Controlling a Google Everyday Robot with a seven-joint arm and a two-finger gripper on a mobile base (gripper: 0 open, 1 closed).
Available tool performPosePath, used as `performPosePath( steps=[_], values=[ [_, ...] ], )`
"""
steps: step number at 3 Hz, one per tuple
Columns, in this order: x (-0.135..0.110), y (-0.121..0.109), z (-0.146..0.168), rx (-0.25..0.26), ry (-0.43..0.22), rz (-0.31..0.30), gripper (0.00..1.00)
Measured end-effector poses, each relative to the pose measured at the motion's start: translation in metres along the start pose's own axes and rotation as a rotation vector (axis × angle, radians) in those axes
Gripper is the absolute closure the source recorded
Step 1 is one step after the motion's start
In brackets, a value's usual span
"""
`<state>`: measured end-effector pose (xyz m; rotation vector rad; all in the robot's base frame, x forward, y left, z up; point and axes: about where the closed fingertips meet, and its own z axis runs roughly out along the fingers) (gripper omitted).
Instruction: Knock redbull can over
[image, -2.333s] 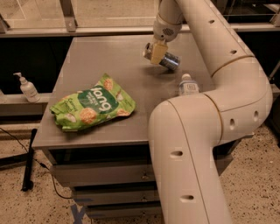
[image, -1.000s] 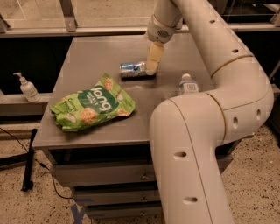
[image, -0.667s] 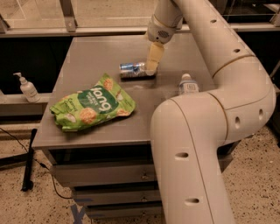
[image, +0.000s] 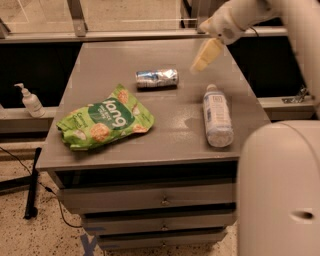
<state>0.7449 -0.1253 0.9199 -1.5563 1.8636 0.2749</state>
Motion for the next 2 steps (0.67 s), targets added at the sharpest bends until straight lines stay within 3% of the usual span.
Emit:
performPosePath(
  steps=[1,2],
  values=[
    [0.023,0.003,-0.041,0.098,-0.183,0.079,0.00],
    [0.054,-0.003,-0.062,0.179,-0.229,0.141,0.00]
  ],
)
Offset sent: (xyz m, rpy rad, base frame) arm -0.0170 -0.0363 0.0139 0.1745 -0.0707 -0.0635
